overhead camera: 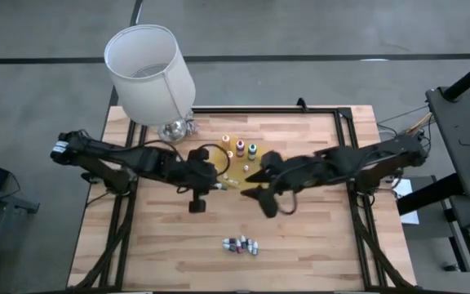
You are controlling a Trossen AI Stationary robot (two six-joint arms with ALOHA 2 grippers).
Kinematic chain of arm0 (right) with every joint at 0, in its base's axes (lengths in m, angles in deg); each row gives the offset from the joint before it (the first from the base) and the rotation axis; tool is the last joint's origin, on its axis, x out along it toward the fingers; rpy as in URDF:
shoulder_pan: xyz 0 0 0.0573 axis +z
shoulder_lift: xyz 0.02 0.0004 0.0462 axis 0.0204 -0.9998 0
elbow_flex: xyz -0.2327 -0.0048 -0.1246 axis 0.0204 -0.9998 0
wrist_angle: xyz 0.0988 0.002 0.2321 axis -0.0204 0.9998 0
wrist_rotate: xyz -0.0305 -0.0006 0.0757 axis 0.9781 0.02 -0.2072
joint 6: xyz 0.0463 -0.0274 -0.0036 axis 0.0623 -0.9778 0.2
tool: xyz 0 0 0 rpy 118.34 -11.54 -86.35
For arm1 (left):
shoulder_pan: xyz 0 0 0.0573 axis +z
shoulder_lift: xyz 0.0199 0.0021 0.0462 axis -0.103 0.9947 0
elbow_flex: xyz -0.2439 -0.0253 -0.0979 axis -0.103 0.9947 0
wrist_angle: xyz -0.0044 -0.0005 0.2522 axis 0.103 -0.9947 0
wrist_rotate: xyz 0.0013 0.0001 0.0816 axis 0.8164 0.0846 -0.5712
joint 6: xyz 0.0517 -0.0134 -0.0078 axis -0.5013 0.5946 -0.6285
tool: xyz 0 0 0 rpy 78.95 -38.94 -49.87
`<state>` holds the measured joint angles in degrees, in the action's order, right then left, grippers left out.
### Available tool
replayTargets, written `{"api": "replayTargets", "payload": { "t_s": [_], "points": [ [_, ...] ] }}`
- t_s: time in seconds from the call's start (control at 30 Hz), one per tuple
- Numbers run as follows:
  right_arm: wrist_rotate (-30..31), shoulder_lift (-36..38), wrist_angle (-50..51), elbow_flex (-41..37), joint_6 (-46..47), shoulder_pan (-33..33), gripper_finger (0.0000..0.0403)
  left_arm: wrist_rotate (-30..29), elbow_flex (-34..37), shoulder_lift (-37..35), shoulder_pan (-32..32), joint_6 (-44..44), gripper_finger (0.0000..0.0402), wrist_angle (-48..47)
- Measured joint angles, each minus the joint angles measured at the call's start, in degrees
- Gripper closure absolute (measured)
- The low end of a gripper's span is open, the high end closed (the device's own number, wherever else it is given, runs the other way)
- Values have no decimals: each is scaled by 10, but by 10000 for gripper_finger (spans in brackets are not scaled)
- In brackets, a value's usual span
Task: Pick & Place food coloring
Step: Put the small green food coloring bottle into the yellow bin
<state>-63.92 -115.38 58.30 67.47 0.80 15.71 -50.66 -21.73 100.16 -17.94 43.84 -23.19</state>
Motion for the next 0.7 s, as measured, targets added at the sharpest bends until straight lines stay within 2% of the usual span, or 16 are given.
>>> {"api": "replayTargets", "payload": {
  "t_s": [0.37,0.5,0.7],
  "points": [
    [136,121,103,0,33,3,179,68,1,2,104,-1,374,-55],
    [142,146,129,0,32,3,179,84,1,3,124,-12,374,-55],
    [142,170,188,0,3,3,179,98,-12,44,137,3,374,-56]
  ]
}}
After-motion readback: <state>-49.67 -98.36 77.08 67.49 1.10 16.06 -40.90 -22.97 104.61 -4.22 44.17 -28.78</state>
